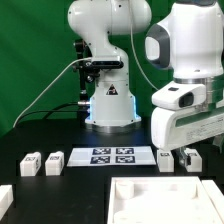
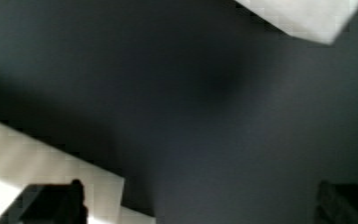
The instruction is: Assemble one leg
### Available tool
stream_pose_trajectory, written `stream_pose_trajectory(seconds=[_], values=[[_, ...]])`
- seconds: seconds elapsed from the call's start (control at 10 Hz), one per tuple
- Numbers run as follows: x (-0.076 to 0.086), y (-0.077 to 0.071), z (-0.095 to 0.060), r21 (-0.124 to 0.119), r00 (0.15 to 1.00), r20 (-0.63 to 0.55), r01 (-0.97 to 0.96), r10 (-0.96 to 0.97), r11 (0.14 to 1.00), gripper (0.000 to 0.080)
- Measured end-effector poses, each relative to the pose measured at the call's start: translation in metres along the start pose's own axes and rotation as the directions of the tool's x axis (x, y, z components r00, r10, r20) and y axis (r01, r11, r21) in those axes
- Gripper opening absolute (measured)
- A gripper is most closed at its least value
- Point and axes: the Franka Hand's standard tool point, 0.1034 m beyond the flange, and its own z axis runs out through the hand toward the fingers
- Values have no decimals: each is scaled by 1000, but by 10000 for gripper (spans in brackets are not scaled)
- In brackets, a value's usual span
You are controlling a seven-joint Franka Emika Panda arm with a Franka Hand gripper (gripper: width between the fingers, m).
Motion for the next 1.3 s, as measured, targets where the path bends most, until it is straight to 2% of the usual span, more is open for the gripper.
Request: stream_pose_trajectory(seconds=[0.2, 0.3, 0.4, 0.6, 0.7, 0.8, 0.9, 1.0, 1.1, 1.3], values=[[-2, -3, 1, 13, 978, 4, -209, 209, 978, 649], [-12, -10, 8, 16, 940, 25, -340, 340, 940, 649], [-21, -11, 10, 9, 942, 52, -332, 331, 943, 649], [-27, -6, 9, 2, 936, 100, -339, 337, 941, 649], [-31, -12, 8, -11, 921, 190, -344, 339, 939, 649], [-26, -18, 1, -23, 898, 293, -337, 328, 941, 649], [-16, -22, -3, -27, 883, 334, -341, 330, 940, 649], [-24, -26, -8, -38, 834, 447, -344, 324, 938, 649], [-23, -28, -9, -44, 792, 526, -338, 310, 940, 649], [-26, -20, -5, -24, 750, 605, -318, 267, 948, 649]])
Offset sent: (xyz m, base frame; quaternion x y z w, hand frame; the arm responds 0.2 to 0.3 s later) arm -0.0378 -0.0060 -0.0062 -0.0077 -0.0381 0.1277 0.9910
